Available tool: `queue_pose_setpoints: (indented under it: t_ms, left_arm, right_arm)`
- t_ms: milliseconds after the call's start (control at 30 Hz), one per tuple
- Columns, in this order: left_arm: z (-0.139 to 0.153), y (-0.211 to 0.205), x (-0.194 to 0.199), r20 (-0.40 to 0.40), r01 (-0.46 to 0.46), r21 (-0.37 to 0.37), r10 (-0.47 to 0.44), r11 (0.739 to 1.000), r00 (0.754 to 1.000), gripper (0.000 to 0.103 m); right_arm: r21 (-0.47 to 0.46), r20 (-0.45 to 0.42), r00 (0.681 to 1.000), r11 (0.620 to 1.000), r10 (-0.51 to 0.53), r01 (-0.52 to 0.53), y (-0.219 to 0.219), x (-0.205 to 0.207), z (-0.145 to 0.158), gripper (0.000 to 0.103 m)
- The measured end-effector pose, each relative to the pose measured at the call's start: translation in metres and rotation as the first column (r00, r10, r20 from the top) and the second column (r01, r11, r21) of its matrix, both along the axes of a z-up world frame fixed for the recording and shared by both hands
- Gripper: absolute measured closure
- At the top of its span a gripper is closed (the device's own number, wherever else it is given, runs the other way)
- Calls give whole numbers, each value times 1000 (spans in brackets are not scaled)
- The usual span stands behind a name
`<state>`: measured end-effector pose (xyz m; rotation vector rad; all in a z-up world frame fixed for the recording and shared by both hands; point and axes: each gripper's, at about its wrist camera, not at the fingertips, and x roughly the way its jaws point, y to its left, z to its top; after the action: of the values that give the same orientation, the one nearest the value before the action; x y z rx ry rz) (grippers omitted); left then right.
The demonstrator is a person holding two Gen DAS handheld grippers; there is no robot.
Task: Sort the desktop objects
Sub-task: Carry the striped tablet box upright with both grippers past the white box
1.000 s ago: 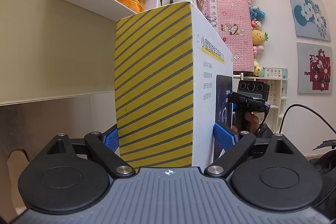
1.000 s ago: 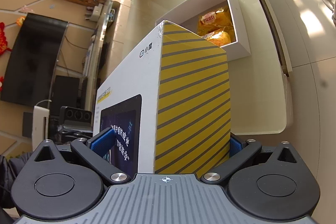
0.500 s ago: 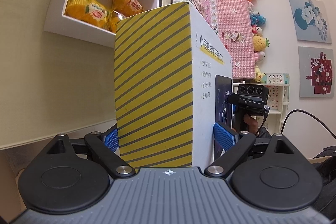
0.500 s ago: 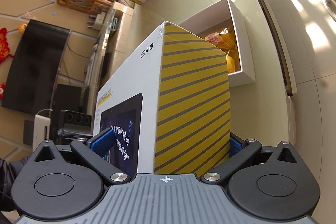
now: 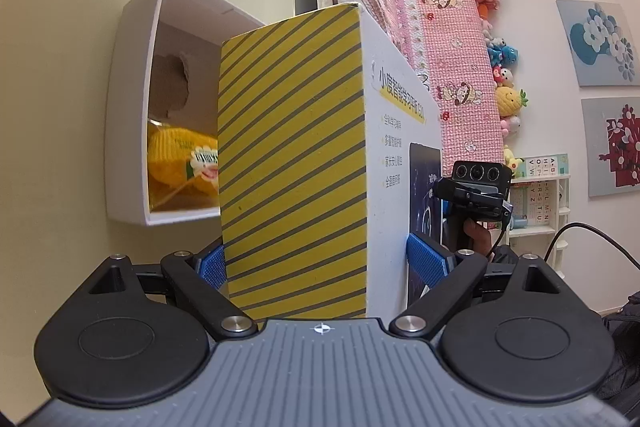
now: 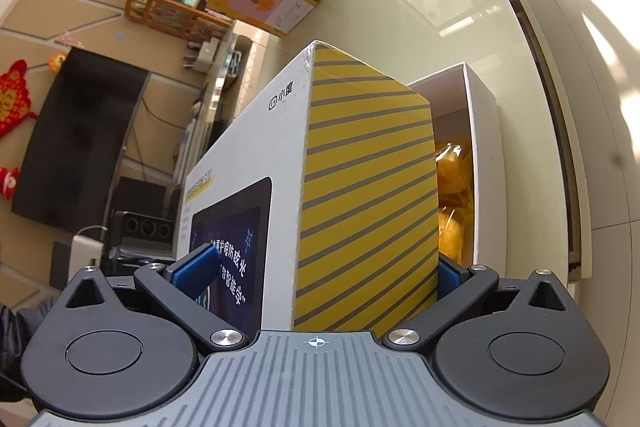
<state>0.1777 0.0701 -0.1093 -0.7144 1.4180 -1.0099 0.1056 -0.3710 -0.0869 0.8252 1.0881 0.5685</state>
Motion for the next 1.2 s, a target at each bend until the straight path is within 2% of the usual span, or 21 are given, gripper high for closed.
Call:
queue_pose_setpoints:
  t_ms: [233,433,767,1200]
  left_arm:
    - [-9,-7,41,38,-1,-2,1,1000,999,0]
    - [-16,-8,58,44,-7,-2,7,1000,999,0]
    - [-29,-8,67,45,-28,-5,28,1000,999,0]
    - [-45,-1,60,25,-47,4,47,999,999,0]
  right_arm:
    - [0,27,1000,1000,-12,12,-9,38,-15,0]
    - [1,28,999,1000,-20,20,-11,54,-25,0]
    - [6,28,999,999,-41,40,-16,61,-39,0]
    - [24,17,999,999,-40,40,-10,57,-59,0]
